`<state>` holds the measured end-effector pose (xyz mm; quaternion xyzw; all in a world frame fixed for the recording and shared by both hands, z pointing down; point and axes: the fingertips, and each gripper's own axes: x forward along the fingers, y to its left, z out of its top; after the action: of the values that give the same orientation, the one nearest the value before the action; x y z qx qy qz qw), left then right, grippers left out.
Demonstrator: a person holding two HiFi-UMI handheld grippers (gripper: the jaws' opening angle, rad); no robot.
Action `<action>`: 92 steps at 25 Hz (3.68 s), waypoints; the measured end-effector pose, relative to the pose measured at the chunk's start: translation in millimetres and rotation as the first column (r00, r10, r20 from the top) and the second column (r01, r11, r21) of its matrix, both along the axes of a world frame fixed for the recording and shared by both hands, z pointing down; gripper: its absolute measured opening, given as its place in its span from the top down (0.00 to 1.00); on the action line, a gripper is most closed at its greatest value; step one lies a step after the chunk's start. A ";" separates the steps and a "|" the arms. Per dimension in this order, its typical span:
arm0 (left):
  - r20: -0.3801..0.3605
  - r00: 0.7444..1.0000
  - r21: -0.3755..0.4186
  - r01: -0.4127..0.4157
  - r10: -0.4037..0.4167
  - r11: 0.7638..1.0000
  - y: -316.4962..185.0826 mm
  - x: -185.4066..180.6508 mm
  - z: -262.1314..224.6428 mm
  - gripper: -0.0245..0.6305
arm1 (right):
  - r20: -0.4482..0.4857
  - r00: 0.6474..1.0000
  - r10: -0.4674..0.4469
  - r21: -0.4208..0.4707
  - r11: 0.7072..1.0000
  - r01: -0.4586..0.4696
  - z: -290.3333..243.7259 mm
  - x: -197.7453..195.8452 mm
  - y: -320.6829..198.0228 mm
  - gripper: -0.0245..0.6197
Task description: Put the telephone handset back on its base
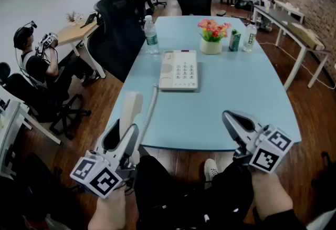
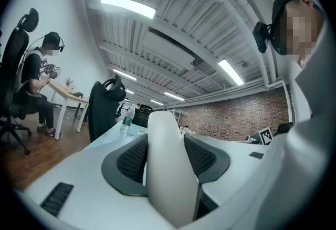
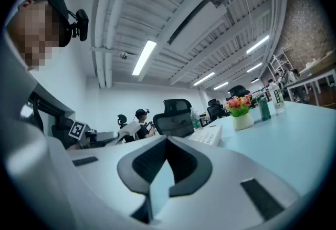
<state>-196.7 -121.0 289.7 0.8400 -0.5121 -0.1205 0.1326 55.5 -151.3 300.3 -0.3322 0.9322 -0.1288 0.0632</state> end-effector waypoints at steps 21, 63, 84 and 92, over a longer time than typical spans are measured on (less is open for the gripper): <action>0.007 1.000 -0.047 -0.021 0.022 0.999 -9.8 8.1 20.9 0.63 | 0.007 1.000 0.010 -0.025 1.000 -0.010 9.1 2.5 -7.1 0.94; 0.300 0.940 -0.197 0.226 -0.161 0.954 -320.4 52.4 24.2 0.63 | -0.051 0.999 0.007 0.150 0.989 0.000 -41.6 -41.3 -196.8 0.94; 0.336 0.924 -0.259 0.279 -0.185 0.925 -360.4 59.4 55.3 0.63 | -0.093 0.996 0.002 0.095 0.995 0.007 -13.4 -47.4 -201.8 0.94; 0.350 0.918 -0.196 0.268 -0.188 0.943 -356.2 69.6 33.1 0.63 | -0.095 0.995 -0.001 0.095 0.995 0.010 -12.5 -49.2 -203.5 0.94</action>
<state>-127.1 -477.2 322.8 0.7602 -0.6326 0.0684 0.1313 6.3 -354.8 287.8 -0.3321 0.9402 -0.0681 0.0342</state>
